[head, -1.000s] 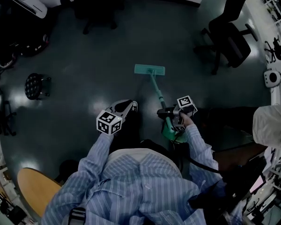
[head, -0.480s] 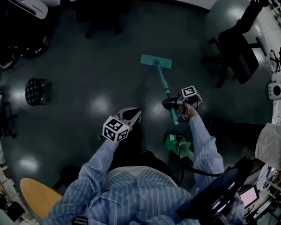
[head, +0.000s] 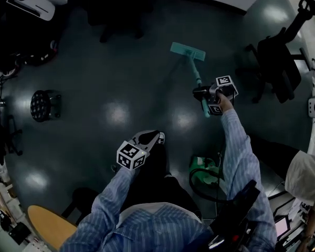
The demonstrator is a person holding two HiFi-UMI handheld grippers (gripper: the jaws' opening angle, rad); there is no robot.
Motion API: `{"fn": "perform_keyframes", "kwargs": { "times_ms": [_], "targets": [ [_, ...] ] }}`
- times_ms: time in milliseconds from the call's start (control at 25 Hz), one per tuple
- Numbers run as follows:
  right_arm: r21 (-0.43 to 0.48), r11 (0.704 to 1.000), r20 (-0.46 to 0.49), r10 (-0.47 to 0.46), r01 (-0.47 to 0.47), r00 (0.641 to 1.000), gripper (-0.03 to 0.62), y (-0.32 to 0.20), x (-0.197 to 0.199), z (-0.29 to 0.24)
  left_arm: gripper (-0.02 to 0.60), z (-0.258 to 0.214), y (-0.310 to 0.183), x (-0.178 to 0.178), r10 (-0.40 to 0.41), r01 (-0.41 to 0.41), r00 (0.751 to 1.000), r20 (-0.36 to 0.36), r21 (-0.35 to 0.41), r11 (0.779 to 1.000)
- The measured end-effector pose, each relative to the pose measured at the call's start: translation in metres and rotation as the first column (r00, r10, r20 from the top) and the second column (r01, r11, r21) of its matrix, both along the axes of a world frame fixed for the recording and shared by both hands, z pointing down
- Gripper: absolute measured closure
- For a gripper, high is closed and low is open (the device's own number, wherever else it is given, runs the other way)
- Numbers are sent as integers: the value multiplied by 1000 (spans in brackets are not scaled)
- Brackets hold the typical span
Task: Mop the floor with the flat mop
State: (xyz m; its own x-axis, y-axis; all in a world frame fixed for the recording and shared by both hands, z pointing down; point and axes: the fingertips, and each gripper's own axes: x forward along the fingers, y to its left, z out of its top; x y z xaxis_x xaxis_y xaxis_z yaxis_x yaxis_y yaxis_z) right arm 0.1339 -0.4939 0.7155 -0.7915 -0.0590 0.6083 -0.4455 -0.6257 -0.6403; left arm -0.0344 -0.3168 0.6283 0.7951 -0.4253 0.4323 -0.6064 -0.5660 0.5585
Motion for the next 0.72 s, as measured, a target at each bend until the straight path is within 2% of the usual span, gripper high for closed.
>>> {"fn": "perform_keyframes", "kwargs": {
  "times_ms": [160,280,440,720],
  "targets": [
    [-3,1000,-63,-7,7,998,499,-60,-2,12,566,8,-29,-26,-38,38,999,0,-33,999],
    [11,999,-86,30,-30,996,499,-81,8,35,566,30,-27,-30,-44,45,999,16,-37,998],
    [28,994,-94,108,-105,990,499,-91,18,52,566,49,-8,-34,-63,64,998,31,-53,997],
    [22,994,-112,112,-111,987,513,-87,15,45,566,41,-5,-31,-58,60,998,27,-63,996]
  ]
}}
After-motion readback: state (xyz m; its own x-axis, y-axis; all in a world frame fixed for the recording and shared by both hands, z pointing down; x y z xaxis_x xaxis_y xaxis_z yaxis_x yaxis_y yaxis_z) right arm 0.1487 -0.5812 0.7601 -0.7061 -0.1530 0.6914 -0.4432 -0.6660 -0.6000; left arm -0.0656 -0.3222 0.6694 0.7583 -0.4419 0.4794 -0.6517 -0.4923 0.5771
